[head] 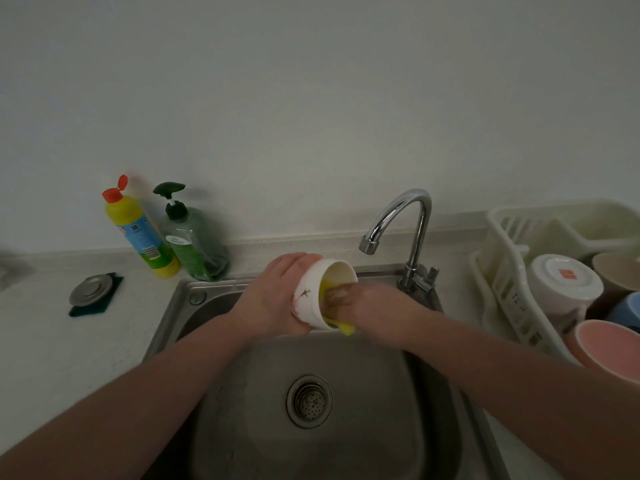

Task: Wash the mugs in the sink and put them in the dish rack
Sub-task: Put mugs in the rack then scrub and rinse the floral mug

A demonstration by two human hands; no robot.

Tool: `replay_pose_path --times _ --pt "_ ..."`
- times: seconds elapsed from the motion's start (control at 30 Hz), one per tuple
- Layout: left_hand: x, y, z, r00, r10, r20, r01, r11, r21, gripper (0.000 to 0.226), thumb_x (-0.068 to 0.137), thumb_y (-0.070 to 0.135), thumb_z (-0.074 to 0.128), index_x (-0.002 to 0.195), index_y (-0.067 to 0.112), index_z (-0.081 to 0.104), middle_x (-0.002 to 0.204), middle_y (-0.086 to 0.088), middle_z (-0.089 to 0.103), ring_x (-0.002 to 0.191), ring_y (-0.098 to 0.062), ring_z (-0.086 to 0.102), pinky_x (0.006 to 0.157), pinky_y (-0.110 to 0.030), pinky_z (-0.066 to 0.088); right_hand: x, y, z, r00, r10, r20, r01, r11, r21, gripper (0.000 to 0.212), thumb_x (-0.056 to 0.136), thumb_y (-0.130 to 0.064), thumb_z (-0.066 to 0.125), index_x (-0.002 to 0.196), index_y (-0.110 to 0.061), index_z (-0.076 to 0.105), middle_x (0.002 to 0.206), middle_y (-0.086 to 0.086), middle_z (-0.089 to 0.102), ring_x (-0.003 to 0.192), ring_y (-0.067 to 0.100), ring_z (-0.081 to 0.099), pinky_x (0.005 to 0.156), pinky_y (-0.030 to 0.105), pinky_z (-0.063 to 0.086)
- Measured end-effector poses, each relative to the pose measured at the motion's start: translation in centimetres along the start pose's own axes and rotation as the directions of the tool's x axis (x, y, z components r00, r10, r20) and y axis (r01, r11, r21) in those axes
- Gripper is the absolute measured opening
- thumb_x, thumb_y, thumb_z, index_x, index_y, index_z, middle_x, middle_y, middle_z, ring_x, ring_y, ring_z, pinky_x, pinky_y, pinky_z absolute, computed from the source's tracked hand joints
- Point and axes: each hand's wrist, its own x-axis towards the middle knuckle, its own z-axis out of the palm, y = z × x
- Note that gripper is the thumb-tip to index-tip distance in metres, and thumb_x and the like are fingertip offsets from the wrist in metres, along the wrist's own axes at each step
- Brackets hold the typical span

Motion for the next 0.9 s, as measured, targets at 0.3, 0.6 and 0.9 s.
replay_pose_path --times 0.3,0.6,0.9 --pt "-0.4 0.1 0.8 0.995 -0.101 0.021 0.101 0.995 -0.012 0.092 0.057 0.060 0.064 0.131 0.011 0.038 0.121 -0.015 0.058 0.112 -0.024 0.050 0.087 -0.034 0.049 0.7 -2.2 0.8 0.955 0.298 -0.001 -0.265 0.849 0.458 0.041 0.090 -0.019 0.059 0.131 -0.017 0.055 0.127 0.006 0.060 0.117 0.024 0.053 0.096 0.025 0.038" --pt "-0.7 0.7 0.8 0.986 -0.106 0.127 0.124 0.982 -0.143 0.096 0.050 0.058 0.071 0.131 0.019 0.037 0.120 -0.006 0.058 0.108 -0.008 0.052 0.081 -0.027 0.051 -0.7 -0.4 0.7 0.990 0.088 0.108 -0.083 0.996 -0.045 0.044 0.087 -0.008 0.057 0.129 -0.016 0.052 0.130 0.005 0.055 0.115 0.029 0.055 0.094 0.041 0.049" --pt "0.1 1.0 -0.1 0.980 -0.129 0.151 0.160 0.963 -0.216 0.100 0.045 0.062 0.076 0.130 0.026 0.036 0.123 0.003 0.055 0.113 -0.005 0.050 0.094 -0.007 0.037 -0.1 -2.8 -0.8 0.955 0.287 0.072 -0.276 0.781 0.561 0.029 0.086 -0.025 0.066 0.107 -0.006 0.064 0.104 0.010 0.064 0.098 0.023 0.059 0.078 0.022 0.043"
